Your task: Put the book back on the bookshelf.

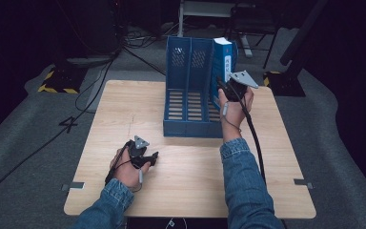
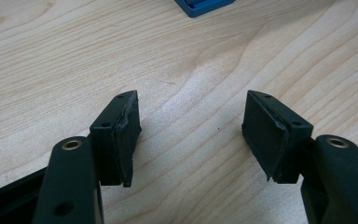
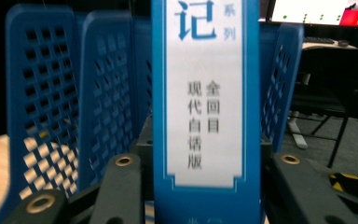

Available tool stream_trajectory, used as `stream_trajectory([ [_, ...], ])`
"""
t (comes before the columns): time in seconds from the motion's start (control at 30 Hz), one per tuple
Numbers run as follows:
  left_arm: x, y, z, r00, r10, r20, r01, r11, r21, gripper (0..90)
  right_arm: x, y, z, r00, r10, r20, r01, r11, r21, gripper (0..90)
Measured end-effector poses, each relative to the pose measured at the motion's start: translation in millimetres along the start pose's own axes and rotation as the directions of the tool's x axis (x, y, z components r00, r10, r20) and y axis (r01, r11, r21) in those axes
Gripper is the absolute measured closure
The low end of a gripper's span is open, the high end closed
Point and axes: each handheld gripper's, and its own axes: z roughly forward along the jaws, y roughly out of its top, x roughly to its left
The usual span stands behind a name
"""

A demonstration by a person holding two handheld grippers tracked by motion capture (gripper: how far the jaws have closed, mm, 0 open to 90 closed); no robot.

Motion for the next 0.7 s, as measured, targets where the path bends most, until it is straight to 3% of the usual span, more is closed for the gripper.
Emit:
stream_trajectory([
  [0.13, 0.3, 0.0, 0.0, 1.0, -0.002, 0.003, 0.002, 1.0, -0.001, 37.2, 0.7, -11.0, 6.3, 0.9998, 0.018, -0.007, -0.017, 1.0, 0.019, 61.1],
  [0.3, 0.9, 0.2, 0.4, 1.0, -0.003, 0.006, 0.003, 1.0, -0.004, 37.2, 3.8, -20.0, 13.7, 1.0, -0.007, 0.005, 0.007, 0.998, 0.066, 60.9],
  [0.43, 0.9, 0.7, 0.4, 1.0, 0.0, 0.006, 0.0, 1.0, 0.0, 37.2, 3.8, -30.3, 19.5, 1.0, -0.004, -0.004, 0.005, 0.991, 0.137, 60.8],
  [0.53, 0.2, 0.7, 0.7, 1.0, 0.005, -0.001, -0.005, 1.0, 0.001, 37.1, 1.7, -37.8, 23.4, 0.9998, 0.003, -0.017, 0.001, 0.978, 0.207, 60.1],
  [0.7, 0.4, 1.0, 1.0, 1.0, 0.006, 0.001, -0.006, 1.0, 0.001, 37.1, 0.3, -37.4, 22.2, 0.9997, 0.003, -0.023, 0.002, 0.977, 0.215, 58.6],
])
